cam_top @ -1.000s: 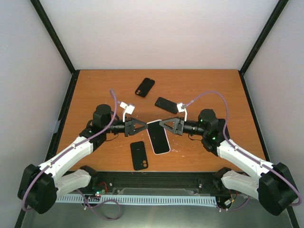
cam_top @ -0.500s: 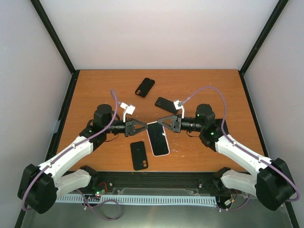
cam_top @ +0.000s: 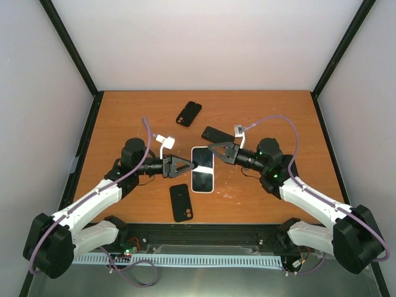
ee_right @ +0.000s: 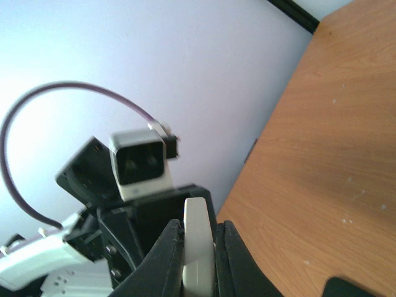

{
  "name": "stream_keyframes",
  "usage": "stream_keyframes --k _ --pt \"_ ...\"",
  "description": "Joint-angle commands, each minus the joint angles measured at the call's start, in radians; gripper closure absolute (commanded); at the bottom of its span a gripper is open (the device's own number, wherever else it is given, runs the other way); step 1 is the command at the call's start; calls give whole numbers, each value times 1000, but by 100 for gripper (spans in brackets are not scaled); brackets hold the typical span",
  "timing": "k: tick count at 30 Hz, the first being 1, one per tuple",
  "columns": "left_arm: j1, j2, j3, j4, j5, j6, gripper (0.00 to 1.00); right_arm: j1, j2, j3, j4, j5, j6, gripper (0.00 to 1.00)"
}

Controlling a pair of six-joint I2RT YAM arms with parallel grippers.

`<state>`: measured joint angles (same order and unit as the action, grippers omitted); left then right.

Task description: Put the phone into the phone case

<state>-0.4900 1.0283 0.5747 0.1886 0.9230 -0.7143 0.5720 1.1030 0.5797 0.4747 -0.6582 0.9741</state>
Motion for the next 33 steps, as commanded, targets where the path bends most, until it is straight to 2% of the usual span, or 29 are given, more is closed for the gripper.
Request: stream_keyframes --k 1,4,6,8,11,16,22,28,31,33 --pt "-4 19 -30 103 35 -53 41 3 18 21 204 85 144 97" --pt "-4 38 -32 125 39 -61 41 3 39 36 212 96 157 97" --pt "-4 52 -28 141 44 -69 45 3 52 38 224 94 162 97" --pt "-4 67 -20 140 35 -73 54 3 60 36 223 96 161 97" --pt "-4 88 -1 93 -10 -58 75 2 58 34 191 106 140 97" --pt "-4 105 11 42 -61 -42 90 2 42 30 100 139 90 95" --pt "-2 102 34 -32 -125 -18 99 -1 14 15 41 160 53 65" --pt "52 110 67 -170 -203 42 100 -12 -77 -1 -118 210 -20 19" --pt "123 125 80 -254 -230 91 100 -15 -122 6 -210 231 -66 2" --pt "185 141 82 -303 -239 119 100 -16 -147 14 -269 249 -96 0"
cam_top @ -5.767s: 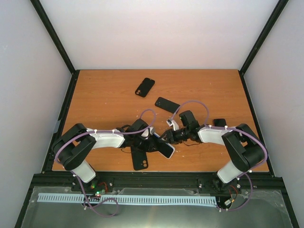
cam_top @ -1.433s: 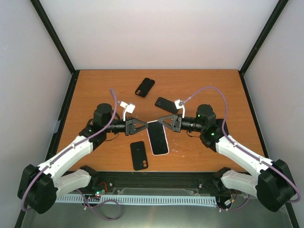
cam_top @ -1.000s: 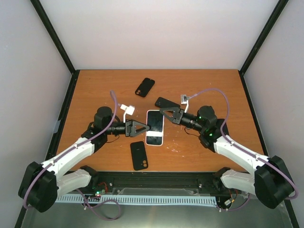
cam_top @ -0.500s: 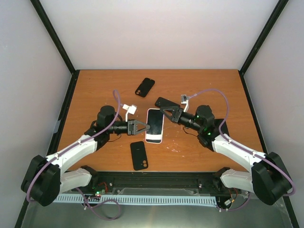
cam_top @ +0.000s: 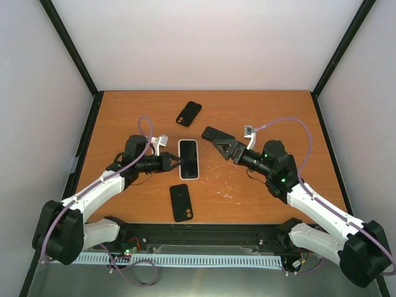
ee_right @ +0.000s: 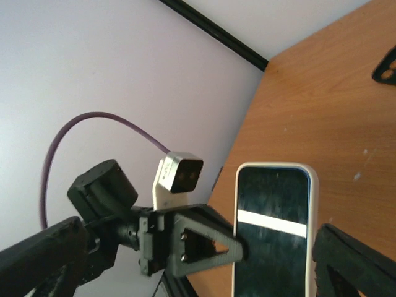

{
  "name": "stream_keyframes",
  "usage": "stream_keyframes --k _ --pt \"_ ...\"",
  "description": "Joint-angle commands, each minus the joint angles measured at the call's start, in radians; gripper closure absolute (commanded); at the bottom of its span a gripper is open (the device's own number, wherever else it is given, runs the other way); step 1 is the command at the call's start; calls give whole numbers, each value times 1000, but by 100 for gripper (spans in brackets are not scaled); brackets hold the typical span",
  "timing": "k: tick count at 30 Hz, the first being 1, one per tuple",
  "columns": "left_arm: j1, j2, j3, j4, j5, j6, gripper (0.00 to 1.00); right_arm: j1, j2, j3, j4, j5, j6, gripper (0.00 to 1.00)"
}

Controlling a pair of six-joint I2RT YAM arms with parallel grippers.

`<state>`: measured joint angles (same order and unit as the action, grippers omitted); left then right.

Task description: Put the phone into the phone case

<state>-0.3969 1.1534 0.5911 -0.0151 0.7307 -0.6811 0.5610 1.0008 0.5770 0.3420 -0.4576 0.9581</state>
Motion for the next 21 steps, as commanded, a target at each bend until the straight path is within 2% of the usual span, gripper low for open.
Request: stream_keyframes --k 1,5,9,16,21 --pt "129 28 66 -116 -41 98 100 -4 -55 20 -164 59 -91 0" --pt "276 87 60 -185 -33 149 100 -4 -86 38 -243 82 -119 0" --pt "356 171 63 -213 -21 192 100 -4 -73 98 -408 143 -151 0" --pt "371 283 79 -241 -134 207 98 -4 20 194 -597 218 -208 0" --pt "371 304 62 -234 -194 170 87 -4 70 208 -621 208 -212 0"
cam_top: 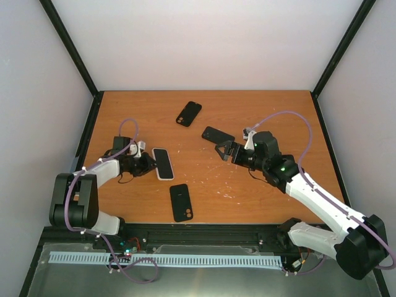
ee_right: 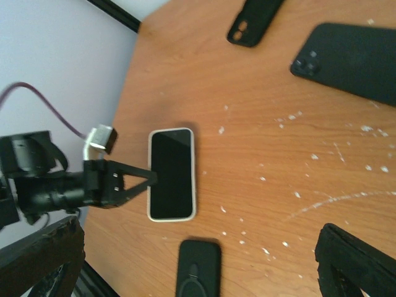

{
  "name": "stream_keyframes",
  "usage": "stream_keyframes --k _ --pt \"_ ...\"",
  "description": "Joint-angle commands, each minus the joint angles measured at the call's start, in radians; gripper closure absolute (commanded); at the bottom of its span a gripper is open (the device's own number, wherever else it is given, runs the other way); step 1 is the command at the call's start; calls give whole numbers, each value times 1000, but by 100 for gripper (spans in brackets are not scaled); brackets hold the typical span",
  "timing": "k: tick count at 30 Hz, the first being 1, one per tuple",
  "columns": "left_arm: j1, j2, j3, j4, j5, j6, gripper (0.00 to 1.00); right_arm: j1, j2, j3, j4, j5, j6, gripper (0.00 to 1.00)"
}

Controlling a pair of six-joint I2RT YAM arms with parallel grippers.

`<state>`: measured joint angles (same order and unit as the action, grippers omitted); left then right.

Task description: Put the phone into the phone case

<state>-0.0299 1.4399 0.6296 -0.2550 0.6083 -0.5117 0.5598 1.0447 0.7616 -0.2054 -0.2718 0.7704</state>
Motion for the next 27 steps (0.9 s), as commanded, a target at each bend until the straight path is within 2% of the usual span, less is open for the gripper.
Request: stream_keyframes --k 1,5,7,12,14,15,21,27 --pt "4 18 21 8 -78 -6 84 -3 36 23 -73 23 -23 0" --pt "5 -18 11 5 -108 -28 68 -3 58 21 -63 17 -23 0" --pt "5 -52 9 1 -123 -36 53 -3 71 24 -64 23 -20 0" --pt "4 -156 11 -18 -100 -27 33 -3 123 25 -35 7 -43 2" --pt "4 -213 16 -32 -78 -14 10 -3 166 36 -36 35 -25 9" --pt "4 -238 22 -41 -68 -3 2 -3 198 51 -42 48 -18 13" --pt "5 -374 37 -86 21 27 1 0 429 186 32 9 7 46" --pt "4 -434 59 -143 72 77 1 11 674 363 94 133 46 58"
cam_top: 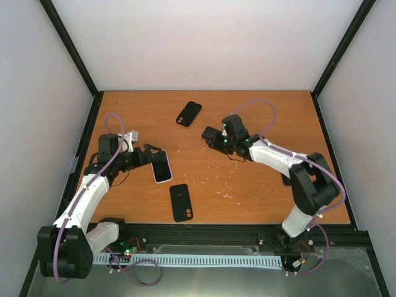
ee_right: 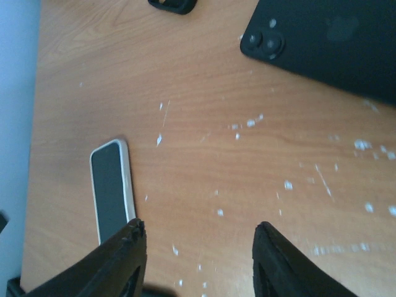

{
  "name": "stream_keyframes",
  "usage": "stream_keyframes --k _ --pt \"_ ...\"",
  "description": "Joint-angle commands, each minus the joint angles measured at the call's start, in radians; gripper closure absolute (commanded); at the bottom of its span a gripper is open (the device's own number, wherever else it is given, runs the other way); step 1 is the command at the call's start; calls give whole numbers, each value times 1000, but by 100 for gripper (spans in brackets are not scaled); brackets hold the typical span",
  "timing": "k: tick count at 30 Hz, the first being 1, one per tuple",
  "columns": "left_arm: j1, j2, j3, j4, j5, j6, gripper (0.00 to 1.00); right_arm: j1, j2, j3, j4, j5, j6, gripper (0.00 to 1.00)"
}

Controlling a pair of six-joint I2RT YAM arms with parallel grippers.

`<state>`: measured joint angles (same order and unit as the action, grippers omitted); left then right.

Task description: Put the phone into the phone case

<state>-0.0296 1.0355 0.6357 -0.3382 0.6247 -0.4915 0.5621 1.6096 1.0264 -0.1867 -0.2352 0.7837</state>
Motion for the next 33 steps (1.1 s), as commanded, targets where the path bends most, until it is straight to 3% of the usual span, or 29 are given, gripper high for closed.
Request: stream_keyframes --k 1,5,14,27,33 --pt "3 -36 53 -61 61 60 1 12 151 131 88 119 49 59" --pt "3 -61 48 -58 66 84 0 16 328 288 100 156 86 60" --pt "4 -79 43 -52 73 103 1 25 654 698 -50 273 47 62" --pt "4 -116 43 -44 97 111 0 40 895 940 -68 246 99 63" --pt "4 -147 42 -46 85 109 1 54 975 1058 -165 271 91 63"
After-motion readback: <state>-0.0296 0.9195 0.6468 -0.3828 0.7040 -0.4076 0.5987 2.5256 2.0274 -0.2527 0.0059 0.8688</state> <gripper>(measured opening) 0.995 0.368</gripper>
